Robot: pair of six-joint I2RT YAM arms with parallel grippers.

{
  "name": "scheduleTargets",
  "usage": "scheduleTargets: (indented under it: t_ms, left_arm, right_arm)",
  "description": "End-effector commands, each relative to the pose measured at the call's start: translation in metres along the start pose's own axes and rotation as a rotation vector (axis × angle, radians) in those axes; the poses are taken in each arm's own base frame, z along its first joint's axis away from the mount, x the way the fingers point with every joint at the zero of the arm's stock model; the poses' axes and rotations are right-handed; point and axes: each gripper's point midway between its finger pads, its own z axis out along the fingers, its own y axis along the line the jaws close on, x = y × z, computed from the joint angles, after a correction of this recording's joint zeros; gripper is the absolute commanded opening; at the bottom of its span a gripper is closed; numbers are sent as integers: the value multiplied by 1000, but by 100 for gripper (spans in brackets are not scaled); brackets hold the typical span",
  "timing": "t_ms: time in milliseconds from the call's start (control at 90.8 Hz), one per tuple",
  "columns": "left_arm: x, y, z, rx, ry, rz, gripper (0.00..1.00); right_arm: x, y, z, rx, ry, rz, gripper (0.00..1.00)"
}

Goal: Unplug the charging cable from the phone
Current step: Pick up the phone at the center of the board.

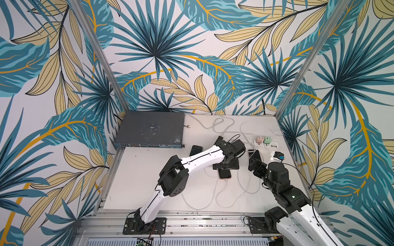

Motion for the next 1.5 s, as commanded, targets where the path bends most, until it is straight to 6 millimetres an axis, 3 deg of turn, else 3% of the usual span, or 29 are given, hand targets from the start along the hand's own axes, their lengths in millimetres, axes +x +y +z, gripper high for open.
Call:
scheduleTargets:
  t_ms: [0, 319, 375, 1256, 1487]
  left_arm:
    - [0, 3, 6, -22, 51, -33, 95]
    - [-4, 19, 23, -85, 99, -63, 97]
    - [-1, 23, 38, -112, 118, -62, 97]
    - [-1, 15, 62, -113, 154, -61, 96]
    - [0, 14, 65, -111, 162, -47, 84]
  right_arm:
    - [14, -10, 2, 15, 33, -21, 96]
    - [19, -11, 4, -7, 34, -7, 96]
    - [20, -12, 4, -7, 33, -6, 96]
    - [35, -20, 9, -17, 52, 32, 96]
    - [38, -21, 8, -20, 51, 45, 96]
